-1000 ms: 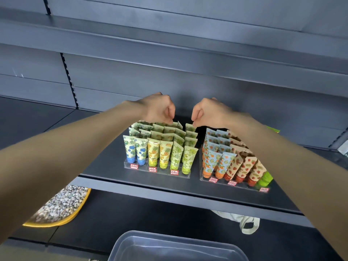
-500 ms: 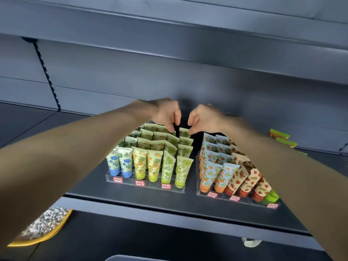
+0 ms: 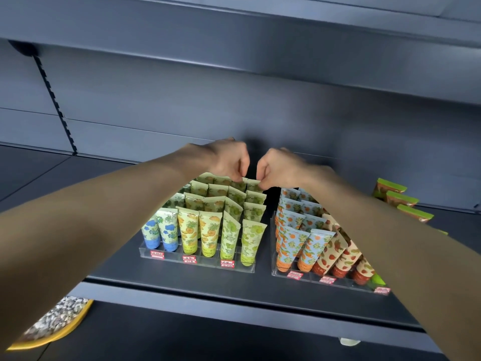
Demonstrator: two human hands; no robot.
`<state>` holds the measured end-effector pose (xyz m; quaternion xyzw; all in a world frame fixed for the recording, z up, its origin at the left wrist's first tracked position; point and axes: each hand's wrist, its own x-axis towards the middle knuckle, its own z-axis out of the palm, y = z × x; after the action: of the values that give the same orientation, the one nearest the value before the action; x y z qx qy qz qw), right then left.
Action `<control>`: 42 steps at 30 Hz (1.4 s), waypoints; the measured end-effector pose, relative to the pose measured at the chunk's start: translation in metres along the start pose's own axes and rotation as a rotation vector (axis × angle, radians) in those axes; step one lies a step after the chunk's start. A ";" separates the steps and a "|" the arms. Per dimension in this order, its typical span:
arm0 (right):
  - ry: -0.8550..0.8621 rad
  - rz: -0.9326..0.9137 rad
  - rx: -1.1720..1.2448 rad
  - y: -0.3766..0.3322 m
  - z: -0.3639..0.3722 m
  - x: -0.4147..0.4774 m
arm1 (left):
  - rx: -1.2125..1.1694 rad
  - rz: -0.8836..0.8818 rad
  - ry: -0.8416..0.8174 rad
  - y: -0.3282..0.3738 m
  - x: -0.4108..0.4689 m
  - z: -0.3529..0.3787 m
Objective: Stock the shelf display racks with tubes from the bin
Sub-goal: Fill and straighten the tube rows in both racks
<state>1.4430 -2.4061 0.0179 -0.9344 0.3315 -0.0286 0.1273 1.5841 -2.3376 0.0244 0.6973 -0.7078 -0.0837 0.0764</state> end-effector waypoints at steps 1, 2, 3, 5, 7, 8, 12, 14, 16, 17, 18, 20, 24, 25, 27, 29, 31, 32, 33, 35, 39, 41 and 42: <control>0.000 -0.003 0.001 0.000 0.001 0.000 | 0.007 0.002 -0.002 0.001 0.000 0.001; -0.001 -0.006 0.000 -0.001 0.002 0.001 | 0.014 0.000 -0.005 0.001 0.000 0.001; 0.000 -0.009 -0.004 -0.001 0.002 0.001 | 0.021 -0.003 -0.005 0.001 0.000 0.002; 0.003 -0.012 -0.018 -0.001 0.003 0.002 | 0.038 -0.014 -0.002 0.002 0.001 0.004; 0.009 -0.005 -0.034 -0.001 0.003 0.003 | 0.064 -0.023 0.008 0.003 0.001 0.006; 0.012 0.002 -0.039 -0.001 0.003 0.003 | 0.076 -0.028 0.013 0.003 0.000 0.006; 0.032 0.026 -0.053 0.001 0.003 0.006 | 0.090 -0.034 0.047 0.000 0.001 0.007; 0.032 0.030 -0.054 0.001 0.002 0.006 | 0.090 -0.025 0.059 0.001 0.000 0.008; 0.025 0.028 -0.064 0.000 0.003 0.006 | 0.084 -0.015 0.062 0.002 -0.001 0.009; 0.022 0.028 -0.068 -0.001 0.004 0.006 | 0.080 -0.012 0.059 0.002 -0.001 0.009; 0.020 0.029 -0.069 -0.002 0.005 0.006 | 0.075 -0.011 0.055 0.001 -0.001 0.009; 0.022 0.030 -0.065 -0.002 0.005 0.007 | 0.059 -0.014 0.044 0.001 -0.001 0.008; 0.020 0.040 -0.056 -0.002 0.005 0.005 | 0.026 -0.014 0.032 0.001 -0.002 0.007; 0.019 0.042 -0.053 -0.002 0.005 0.004 | 0.021 -0.013 0.029 0.001 -0.001 0.007; 0.019 0.041 -0.045 -0.002 0.005 0.003 | 0.004 -0.017 0.026 0.001 -0.001 0.007; 0.024 0.042 -0.042 -0.003 0.004 0.003 | -0.012 -0.021 0.020 0.002 -0.001 0.006; 0.028 0.040 -0.045 -0.004 0.004 0.002 | -0.014 -0.015 0.015 0.002 -0.002 0.005; 0.028 0.039 -0.047 -0.004 0.003 0.002 | -0.016 -0.011 0.014 0.003 -0.002 0.005; 0.030 0.039 -0.047 -0.005 0.003 0.002 | -0.018 -0.007 0.012 0.003 -0.003 0.004; 0.035 0.040 -0.044 -0.005 0.003 0.002 | -0.018 -0.004 0.013 0.003 -0.004 0.002; 0.039 0.049 -0.033 -0.004 0.004 0.003 | -0.050 -0.011 0.011 0.001 -0.006 -0.004; 0.038 0.056 -0.033 -0.005 0.005 0.004 | -0.073 -0.023 0.011 -0.001 -0.007 -0.006; 0.036 0.057 -0.032 -0.005 0.004 0.003 | -0.080 -0.025 0.016 -0.002 -0.009 -0.008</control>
<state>1.4493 -2.4034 0.0151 -0.9259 0.3605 -0.0366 0.1071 1.5875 -2.3290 0.0316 0.7030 -0.6946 -0.1070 0.1088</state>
